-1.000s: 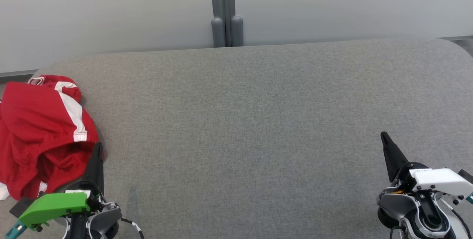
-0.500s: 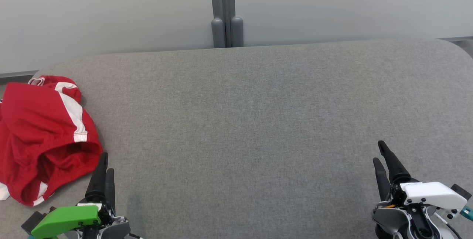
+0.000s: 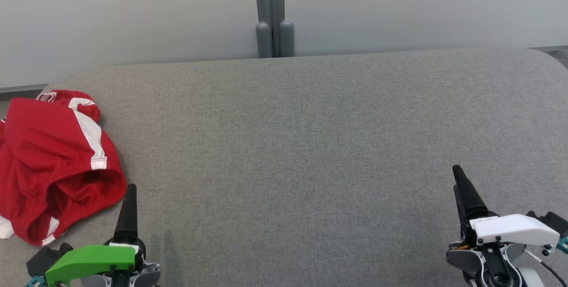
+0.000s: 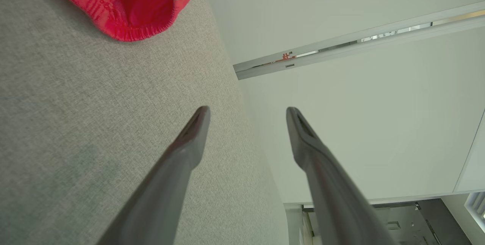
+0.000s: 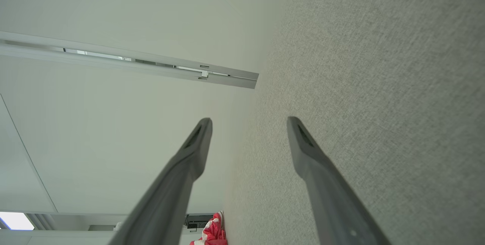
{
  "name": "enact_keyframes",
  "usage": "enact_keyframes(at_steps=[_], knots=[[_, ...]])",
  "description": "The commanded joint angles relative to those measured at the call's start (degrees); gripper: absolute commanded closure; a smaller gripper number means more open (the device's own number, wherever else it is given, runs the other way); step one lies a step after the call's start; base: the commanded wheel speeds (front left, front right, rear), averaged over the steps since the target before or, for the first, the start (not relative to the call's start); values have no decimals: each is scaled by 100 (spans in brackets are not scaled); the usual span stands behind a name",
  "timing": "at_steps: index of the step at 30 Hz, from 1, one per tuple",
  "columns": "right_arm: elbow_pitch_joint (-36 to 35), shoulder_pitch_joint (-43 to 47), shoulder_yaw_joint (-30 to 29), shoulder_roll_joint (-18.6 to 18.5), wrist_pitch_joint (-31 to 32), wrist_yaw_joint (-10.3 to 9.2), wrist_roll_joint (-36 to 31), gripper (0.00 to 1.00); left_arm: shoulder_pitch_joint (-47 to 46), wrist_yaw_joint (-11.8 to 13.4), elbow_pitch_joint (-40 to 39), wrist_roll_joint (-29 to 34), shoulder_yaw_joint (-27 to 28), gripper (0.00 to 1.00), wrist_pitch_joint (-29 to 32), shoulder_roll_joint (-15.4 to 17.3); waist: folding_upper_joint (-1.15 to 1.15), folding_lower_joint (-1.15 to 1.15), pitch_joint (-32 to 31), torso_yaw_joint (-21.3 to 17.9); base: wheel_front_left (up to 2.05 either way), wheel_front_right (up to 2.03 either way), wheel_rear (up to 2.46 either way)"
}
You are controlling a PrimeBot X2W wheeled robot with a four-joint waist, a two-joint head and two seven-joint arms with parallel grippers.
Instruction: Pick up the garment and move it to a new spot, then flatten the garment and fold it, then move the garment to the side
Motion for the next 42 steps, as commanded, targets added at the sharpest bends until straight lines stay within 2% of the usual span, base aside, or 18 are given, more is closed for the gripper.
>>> enact_keyframes(at_steps=[1, 11, 26, 42], knots=[[-126, -64, 27, -38, -73, 2, -228, 0, -132, 13, -67, 272, -38, 0, -64, 37, 0, 0, -2, 7, 0, 0, 0], [-199, -6, 122, -45, -293, 2, -1525, 0, -110, 88, -102, 1082, -160, 0, -282, 44, 0, 0, -12, 36, 0, 0, 0], [-188, 45, 119, -54, -586, 3, -3133, 0, -63, 258, -147, 2581, -376, 0, -575, 54, 0, 0, -48, 62, 0, 0, 0], [-135, 74, 209, -62, -852, 3, -4481, 0, -7, 308, -110, 3800, -585, 0, -839, 61, 0, 0, -93, 103, 0, 0, 0]])
